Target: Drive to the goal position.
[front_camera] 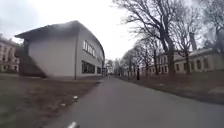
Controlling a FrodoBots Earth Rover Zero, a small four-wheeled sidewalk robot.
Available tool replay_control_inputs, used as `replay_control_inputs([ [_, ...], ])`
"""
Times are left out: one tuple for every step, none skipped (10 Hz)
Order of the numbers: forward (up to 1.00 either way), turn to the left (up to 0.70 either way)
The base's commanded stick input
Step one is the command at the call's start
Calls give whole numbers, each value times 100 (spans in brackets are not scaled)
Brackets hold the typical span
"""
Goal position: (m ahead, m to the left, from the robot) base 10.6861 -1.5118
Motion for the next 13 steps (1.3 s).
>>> replay_control_inputs([
  [100,-11],
  [100,0],
  [100,0],
  [100,0],
  [100,0],
  [100,0],
  [100,0],
  [100,0],
  [100,0],
  [100,0],
  [100,0],
  [100,0],
  [100,0],
])
